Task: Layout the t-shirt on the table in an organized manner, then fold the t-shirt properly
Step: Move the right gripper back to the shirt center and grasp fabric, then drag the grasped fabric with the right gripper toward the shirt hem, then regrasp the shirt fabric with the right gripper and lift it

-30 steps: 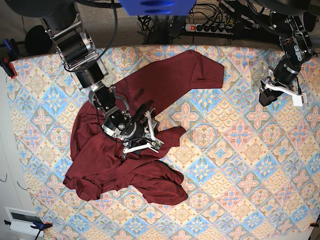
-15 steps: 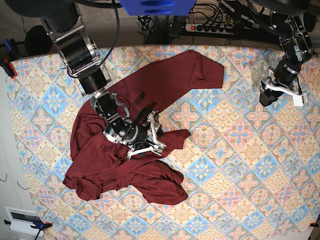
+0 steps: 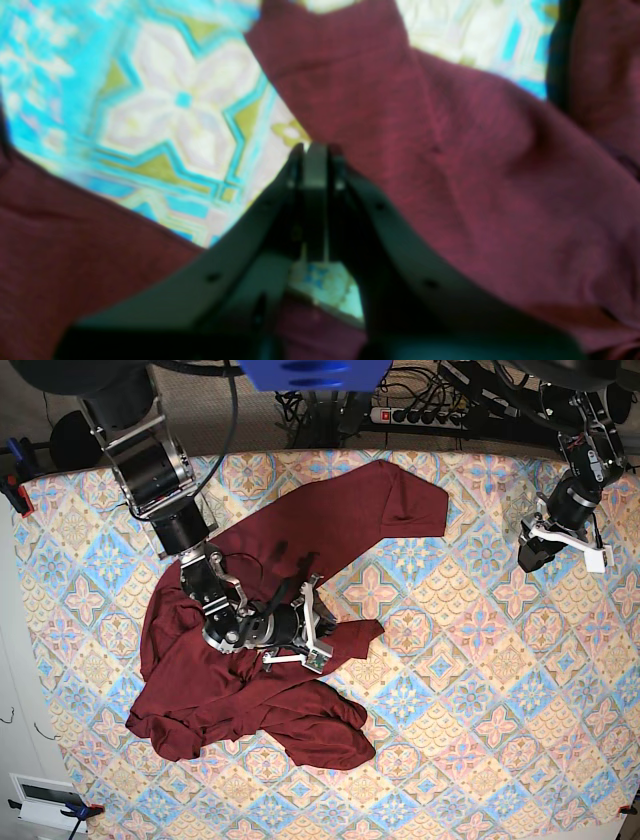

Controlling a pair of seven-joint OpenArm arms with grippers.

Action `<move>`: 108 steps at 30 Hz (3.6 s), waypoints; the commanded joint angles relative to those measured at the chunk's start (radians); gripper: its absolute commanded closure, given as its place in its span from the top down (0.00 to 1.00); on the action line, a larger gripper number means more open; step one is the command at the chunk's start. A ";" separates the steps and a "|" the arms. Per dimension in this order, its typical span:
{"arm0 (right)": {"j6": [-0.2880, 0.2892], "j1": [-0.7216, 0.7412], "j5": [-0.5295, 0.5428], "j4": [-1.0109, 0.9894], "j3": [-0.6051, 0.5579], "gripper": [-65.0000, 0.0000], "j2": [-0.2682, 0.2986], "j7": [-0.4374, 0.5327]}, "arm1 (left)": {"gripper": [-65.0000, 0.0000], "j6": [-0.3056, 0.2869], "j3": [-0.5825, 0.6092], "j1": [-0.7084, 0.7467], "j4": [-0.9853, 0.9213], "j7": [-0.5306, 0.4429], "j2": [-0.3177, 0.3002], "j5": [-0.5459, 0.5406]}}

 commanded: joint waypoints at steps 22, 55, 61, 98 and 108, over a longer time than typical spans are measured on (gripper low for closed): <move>-0.005 0.055 0.019 0.071 0.123 0.61 0.005 -0.040 | 0.30 -0.006 -0.006 -0.002 0.016 -0.015 -0.015 -0.015; -0.005 0.064 0.015 -0.013 0.137 0.00 0.006 0.052 | 0.30 -0.006 -0.006 -0.001 0.016 -0.015 -0.015 -0.015; -0.005 0.204 0.015 -0.010 0.294 0.00 0.005 0.052 | 0.30 -0.006 -0.006 -0.001 0.016 -0.015 -0.015 -0.015; -0.115 0.139 -0.375 0.191 0.186 0.52 -0.046 0.072 | 0.30 -0.006 -0.006 -0.005 0.016 -0.015 -0.012 -0.018; -0.115 0.141 -0.375 0.051 0.123 0.50 -0.097 0.087 | 0.30 -0.006 -0.006 -0.007 0.016 -0.015 -0.013 -0.018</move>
